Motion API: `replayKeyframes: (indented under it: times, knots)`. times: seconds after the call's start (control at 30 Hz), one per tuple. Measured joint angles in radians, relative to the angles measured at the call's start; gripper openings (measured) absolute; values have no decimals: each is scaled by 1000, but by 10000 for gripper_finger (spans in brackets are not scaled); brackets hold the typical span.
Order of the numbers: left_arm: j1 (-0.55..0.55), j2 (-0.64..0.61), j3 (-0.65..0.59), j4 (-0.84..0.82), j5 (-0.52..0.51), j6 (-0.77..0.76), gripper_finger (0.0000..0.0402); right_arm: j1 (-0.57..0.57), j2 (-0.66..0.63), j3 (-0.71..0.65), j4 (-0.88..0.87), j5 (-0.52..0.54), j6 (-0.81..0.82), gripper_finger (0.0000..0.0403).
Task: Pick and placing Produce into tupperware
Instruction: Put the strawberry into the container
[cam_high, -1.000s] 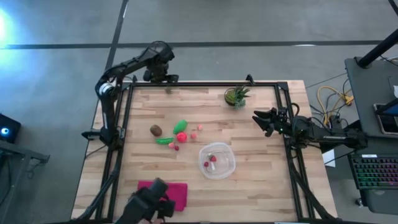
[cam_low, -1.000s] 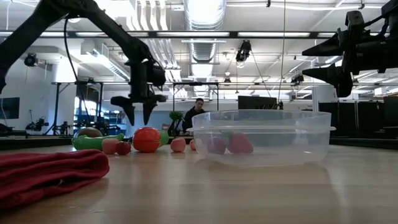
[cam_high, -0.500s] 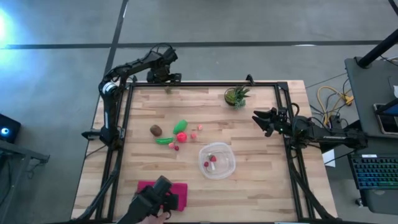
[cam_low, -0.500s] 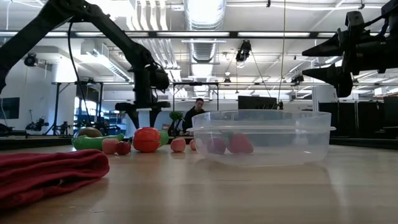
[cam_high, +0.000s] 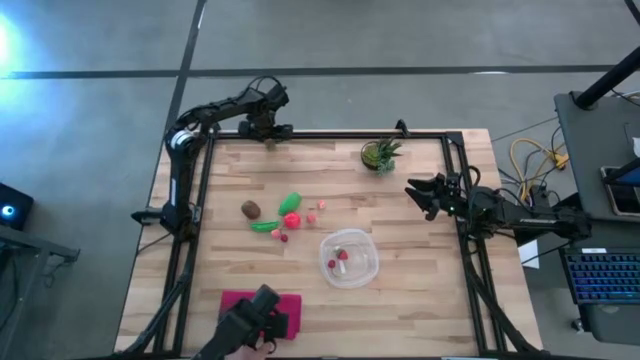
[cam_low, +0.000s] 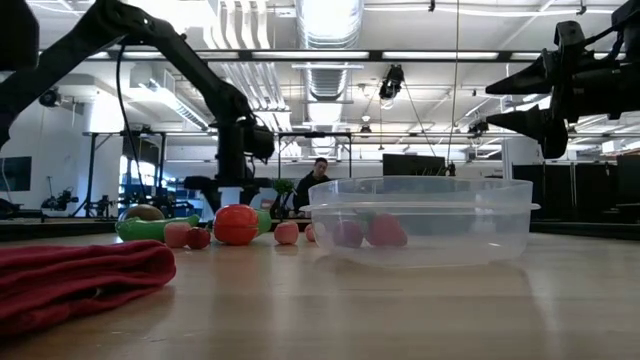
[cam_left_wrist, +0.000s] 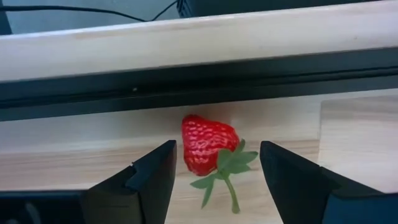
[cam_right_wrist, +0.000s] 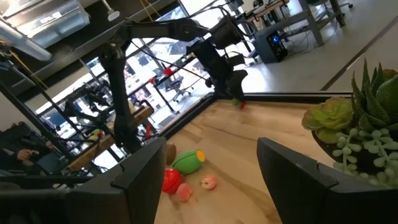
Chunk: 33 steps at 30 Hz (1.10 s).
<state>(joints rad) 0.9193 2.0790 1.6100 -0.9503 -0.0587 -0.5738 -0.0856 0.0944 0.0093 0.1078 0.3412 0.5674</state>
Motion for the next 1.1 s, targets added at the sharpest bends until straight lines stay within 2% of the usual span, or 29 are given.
replayKeyframes:
  times: [0.4,0.77,1.1]
  knots:
    - [0,23,-7,-33,0,12,215,0,0,0,0,0,0,242]
    - [1,23,-7,-13,-32,13,149,0,0,0,0,0,1,242]
    - [-25,17,-6,6,-37,55,138,0,0,0,0,0,1,242]
